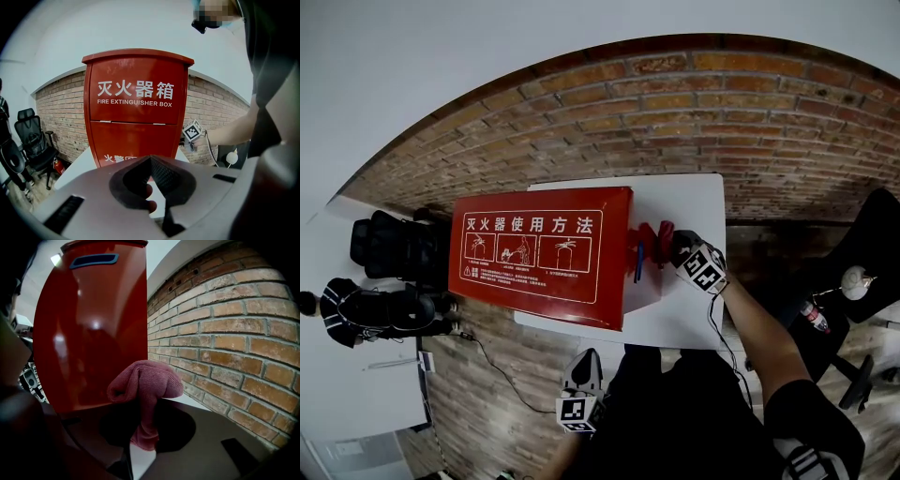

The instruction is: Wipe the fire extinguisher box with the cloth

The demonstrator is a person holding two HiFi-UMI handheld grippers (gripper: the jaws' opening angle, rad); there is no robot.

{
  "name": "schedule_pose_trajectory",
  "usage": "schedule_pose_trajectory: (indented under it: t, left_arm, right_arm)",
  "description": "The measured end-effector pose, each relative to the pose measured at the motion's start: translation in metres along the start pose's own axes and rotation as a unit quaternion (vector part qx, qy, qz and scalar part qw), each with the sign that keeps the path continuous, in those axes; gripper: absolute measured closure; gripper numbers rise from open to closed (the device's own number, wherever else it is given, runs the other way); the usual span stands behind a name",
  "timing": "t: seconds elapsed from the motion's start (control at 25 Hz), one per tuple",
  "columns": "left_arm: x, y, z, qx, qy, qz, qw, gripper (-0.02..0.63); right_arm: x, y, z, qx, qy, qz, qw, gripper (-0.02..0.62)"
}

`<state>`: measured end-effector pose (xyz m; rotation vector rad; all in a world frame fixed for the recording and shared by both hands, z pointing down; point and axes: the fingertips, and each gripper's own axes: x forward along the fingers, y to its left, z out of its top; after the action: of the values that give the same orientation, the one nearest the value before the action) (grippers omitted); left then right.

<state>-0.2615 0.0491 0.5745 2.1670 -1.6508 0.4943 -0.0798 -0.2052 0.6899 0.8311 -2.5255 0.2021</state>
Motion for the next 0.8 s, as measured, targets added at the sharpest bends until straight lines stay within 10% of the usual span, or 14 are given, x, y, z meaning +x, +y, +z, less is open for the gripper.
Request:
schedule_pose_trajectory:
  t: [0.8]
  left_arm:
    - [-0.009,0.010,0.001,0.003,0.003,0.013,0.9999,0.589]
  right_arm:
    - [0.037,0.001,-0.066,0.015,0.075,-0.010,0.997,0.506]
